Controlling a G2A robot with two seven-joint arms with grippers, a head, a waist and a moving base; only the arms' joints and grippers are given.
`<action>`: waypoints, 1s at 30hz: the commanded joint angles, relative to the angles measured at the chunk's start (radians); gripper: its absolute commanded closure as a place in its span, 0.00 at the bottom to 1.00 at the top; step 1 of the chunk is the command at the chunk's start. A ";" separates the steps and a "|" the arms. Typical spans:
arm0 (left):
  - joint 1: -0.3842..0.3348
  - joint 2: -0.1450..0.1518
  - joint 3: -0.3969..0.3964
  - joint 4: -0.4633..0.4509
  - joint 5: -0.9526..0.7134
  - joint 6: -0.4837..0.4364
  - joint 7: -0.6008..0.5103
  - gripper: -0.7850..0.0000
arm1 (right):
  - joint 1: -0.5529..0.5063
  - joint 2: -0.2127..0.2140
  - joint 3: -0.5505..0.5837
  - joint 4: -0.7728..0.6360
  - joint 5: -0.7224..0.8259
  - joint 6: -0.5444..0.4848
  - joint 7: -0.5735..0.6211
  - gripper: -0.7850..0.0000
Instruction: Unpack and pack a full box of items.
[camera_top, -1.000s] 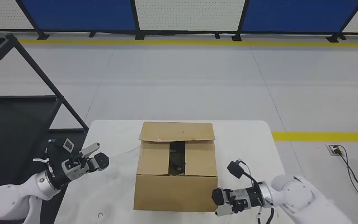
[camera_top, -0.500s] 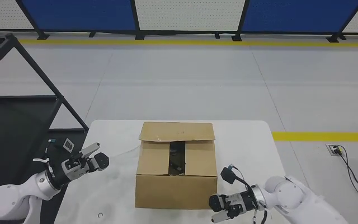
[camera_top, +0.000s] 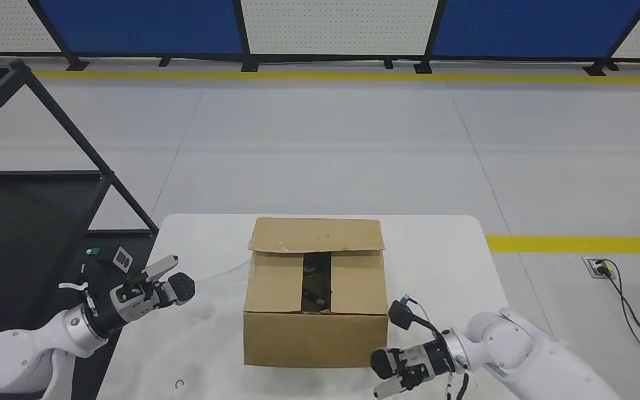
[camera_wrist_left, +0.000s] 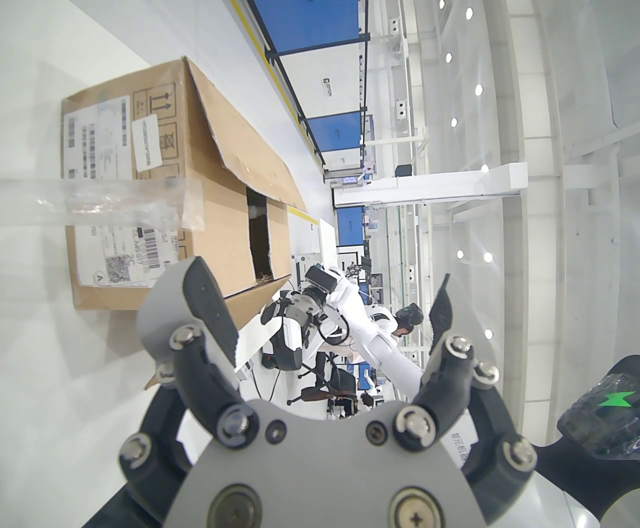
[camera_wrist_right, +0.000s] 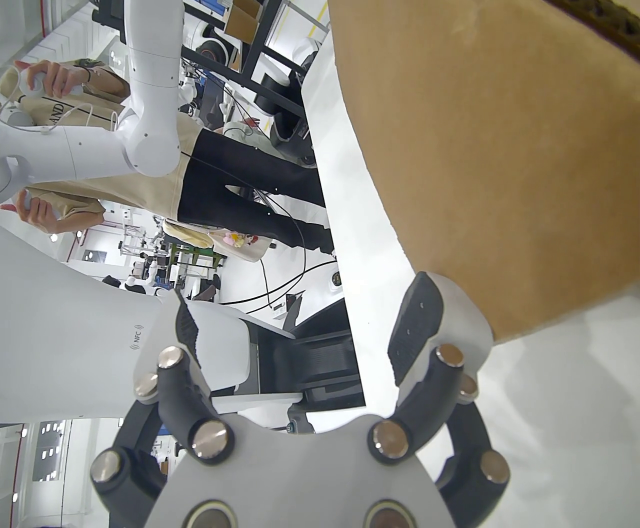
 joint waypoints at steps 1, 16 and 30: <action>0.000 0.000 0.000 0.000 0.000 0.000 0.000 0.00 | 0.007 -0.002 -0.014 0.006 0.003 -0.001 -0.001 0.00; 0.000 0.000 0.000 0.000 0.000 0.000 0.000 0.00 | 0.082 0.082 -0.096 -0.171 0.027 -0.181 -0.181 0.00; 0.000 0.000 0.000 0.000 0.000 0.000 0.000 0.00 | 0.199 0.114 -0.039 0.023 0.637 0.053 -0.111 0.00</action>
